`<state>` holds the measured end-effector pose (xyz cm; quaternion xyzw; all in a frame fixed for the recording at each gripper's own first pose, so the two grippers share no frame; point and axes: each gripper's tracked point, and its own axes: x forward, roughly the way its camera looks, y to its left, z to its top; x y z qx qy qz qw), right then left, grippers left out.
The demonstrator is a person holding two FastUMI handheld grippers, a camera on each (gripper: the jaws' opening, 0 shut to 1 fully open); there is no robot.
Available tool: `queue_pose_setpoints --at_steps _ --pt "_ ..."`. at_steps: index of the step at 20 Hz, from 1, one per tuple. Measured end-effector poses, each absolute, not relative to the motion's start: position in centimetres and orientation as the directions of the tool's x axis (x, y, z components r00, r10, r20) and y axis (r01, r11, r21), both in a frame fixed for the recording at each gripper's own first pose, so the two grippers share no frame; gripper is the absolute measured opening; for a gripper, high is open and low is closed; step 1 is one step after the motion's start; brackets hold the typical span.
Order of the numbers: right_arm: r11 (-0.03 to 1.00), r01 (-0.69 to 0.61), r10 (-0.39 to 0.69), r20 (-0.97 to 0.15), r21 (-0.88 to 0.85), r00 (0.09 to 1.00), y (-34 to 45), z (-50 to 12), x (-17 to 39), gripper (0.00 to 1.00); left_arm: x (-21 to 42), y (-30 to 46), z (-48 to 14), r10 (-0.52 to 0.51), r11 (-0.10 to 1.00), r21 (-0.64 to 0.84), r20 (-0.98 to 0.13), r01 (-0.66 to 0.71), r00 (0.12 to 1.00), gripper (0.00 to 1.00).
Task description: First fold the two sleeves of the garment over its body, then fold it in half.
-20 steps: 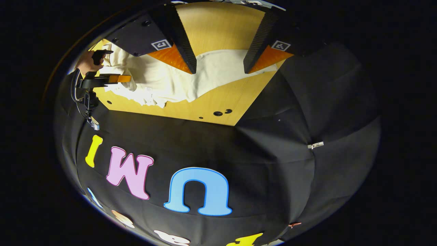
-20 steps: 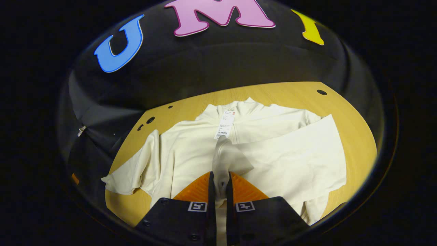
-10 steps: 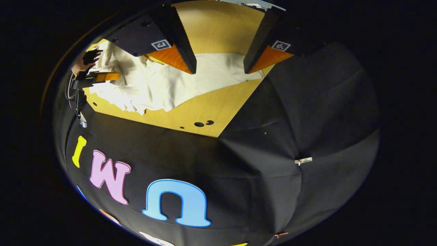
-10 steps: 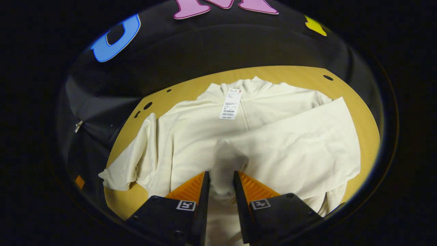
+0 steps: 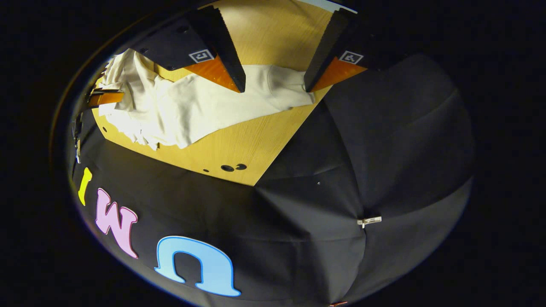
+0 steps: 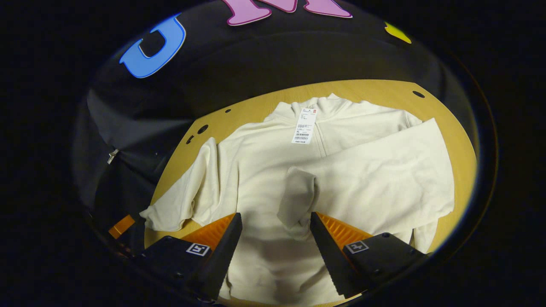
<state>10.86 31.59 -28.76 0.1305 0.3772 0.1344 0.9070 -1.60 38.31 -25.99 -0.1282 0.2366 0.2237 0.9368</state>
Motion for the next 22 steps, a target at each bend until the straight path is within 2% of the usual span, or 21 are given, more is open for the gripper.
queue_pose_setpoints --at_steps 9,13,19,21,22 --pt "0.935 -0.157 0.332 -0.638 0.317 0.695 26.5 -26.2 5.6 0.98 -0.7 41.6 -31.0 0.366 0.82 -0.134 -0.624 -0.556 0.691 0.91" --pt "0.933 -0.139 0.334 -0.654 0.333 0.679 25.2 -26.6 3.7 0.98 -0.2 41.4 -33.2 0.31 0.823 -0.154 -0.685 -0.547 0.66 0.91" --pt "0.924 -0.146 0.351 -0.636 0.352 0.687 24.3 -25.7 2.7 0.98 0.3 41.5 -33.6 0.326 0.841 -0.079 -0.716 -0.535 0.617 0.93" --pt "0.923 -0.15 0.356 -0.638 0.354 0.682 23.8 -25.8 2.2 0.98 0.4 41.5 -33.4 0.311 0.861 -0.072 -0.71 -0.503 0.633 0.88" --pt "0.922 -0.15 0.359 -0.641 0.357 0.679 23.5 -25.9 2.0 0.98 0.7 41.5 -33.5 0.3 0.865 -0.083 -0.704 -0.495 0.643 0.82"
